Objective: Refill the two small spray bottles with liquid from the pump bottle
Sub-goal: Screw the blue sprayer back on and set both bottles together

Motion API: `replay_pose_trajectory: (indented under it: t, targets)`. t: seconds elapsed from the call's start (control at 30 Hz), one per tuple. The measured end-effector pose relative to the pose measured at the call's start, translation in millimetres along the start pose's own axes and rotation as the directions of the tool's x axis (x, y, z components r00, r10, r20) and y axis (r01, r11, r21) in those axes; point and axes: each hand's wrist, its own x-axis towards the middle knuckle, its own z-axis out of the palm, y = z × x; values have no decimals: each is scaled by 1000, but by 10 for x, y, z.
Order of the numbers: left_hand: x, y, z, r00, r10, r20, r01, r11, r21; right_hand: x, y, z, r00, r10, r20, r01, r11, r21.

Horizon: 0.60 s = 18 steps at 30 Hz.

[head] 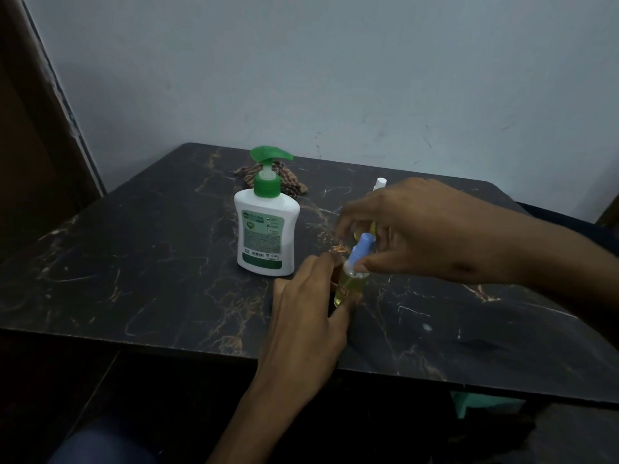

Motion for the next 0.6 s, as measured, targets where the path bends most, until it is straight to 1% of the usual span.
replay_pose_trajectory:
  t: [0.1, 0.27, 0.3, 0.4, 0.43, 0.53, 0.6]
  targets:
    - [1, 0, 2, 1000, -14, 12, 14, 1000, -9, -8, 7, -3, 1000, 0, 18, -1, 1000, 31]
    - [-4, 12, -10, 999, -30, 32, 31, 999, -23, 1, 4, 55, 998, 62, -15, -62, 998, 1]
    - [-6, 11, -10, 999, -33, 35, 34, 999, -18, 8, 7, 70, 997, 77, -22, -77, 997, -20]
    - [-8, 5, -4, 999, -37, 30, 38, 999, -16, 46, -18, 131, 994, 100, -46, -106, 982, -158]
    - [-6, 4, -3, 999, -39, 32, 39, 999, -18, 54, -23, 149, 993, 105, -61, -113, 980, -163]
    - [-6, 9, -11, 999, -36, 37, 36, 999, -11, 37, 20, 164, 993, 83, -83, -91, 990, -104]
    - [-7, 12, -14, 999, -37, 40, 37, 999, -4, 5, 35, 120, 997, 47, -58, -48, 999, -17]
